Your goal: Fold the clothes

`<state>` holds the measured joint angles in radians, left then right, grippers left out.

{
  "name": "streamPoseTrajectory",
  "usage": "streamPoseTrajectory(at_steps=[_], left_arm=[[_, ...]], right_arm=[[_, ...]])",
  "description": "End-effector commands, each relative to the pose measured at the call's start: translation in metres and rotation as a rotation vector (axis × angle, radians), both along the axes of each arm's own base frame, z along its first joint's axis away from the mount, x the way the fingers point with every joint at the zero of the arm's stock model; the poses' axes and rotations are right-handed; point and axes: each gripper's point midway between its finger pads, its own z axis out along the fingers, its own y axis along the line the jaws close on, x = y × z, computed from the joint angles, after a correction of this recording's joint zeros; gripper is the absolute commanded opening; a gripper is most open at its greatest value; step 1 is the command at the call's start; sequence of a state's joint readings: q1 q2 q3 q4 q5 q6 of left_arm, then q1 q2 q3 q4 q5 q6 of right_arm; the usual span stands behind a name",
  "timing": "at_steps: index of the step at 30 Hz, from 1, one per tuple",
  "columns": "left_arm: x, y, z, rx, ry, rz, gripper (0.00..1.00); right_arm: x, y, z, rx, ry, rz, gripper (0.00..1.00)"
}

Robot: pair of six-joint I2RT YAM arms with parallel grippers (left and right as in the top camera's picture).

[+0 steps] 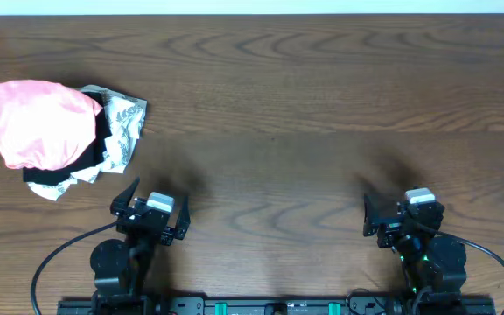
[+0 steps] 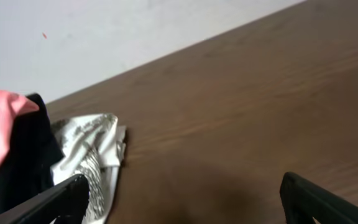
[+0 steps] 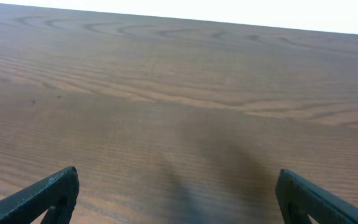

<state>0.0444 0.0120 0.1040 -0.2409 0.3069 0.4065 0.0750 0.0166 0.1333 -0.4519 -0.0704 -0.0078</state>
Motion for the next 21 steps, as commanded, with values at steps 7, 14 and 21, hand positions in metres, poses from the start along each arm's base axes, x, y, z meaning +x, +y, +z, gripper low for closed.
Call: streamPoseTrajectory(at_steps=[7, 14, 21], left_arm=[[0.0005, -0.0015, -0.0099, -0.010, 0.015, -0.002, 0.98], [0.0000, -0.0043, -0.0101, -0.010, 0.016, -0.015, 0.98], [0.0001, -0.0042, -0.0105, -0.010, 0.018, -0.014, 0.98]], right_arm=[[0.0002, -0.0021, -0.0006, 0.014, -0.001, -0.014, 0.99], [0.0002, -0.0021, -0.0006, 0.014, -0.001, -0.014, 0.99], [0.0002, -0.0021, -0.0006, 0.014, -0.001, -0.014, 0.99]])
